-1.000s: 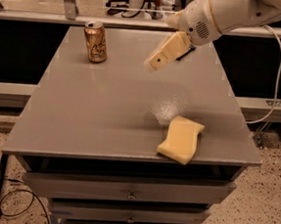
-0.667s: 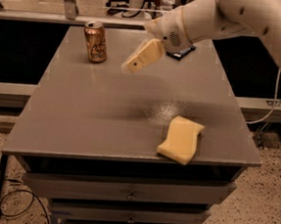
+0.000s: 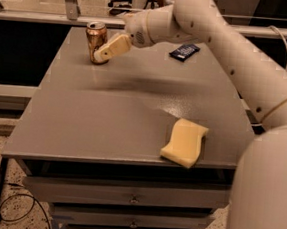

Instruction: Knock orange can over

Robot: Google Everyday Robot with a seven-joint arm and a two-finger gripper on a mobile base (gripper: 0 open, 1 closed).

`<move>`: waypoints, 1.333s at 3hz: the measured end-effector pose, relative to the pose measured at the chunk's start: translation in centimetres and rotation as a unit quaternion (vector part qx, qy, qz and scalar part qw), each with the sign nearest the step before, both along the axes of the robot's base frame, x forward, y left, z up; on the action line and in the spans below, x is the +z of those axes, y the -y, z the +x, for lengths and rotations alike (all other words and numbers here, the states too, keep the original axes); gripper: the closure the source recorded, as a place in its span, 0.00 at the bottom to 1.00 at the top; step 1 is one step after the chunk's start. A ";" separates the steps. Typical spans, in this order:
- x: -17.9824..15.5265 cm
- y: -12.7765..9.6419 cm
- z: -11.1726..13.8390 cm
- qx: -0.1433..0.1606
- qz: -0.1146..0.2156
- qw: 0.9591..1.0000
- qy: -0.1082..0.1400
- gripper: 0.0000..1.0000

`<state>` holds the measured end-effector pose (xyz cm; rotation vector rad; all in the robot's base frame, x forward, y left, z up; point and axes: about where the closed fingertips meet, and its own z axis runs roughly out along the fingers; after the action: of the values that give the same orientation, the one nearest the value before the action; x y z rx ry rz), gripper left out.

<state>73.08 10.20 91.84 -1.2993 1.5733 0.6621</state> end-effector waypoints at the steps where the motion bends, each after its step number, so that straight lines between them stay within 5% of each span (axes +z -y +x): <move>1: -1.4 -2.8 3.7 -0.010 0.018 1.000 0.003 0.00; 2: -3.2 -4.4 5.9 -0.018 0.036 0.999 -0.008 0.00; 4: -4.0 -5.2 5.7 -0.008 0.066 0.997 -0.037 0.43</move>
Offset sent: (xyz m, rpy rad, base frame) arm 0.0880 0.0562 -0.0519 0.1189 0.0381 -0.0674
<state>78.73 15.39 87.88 -1.1746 1.5698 0.7985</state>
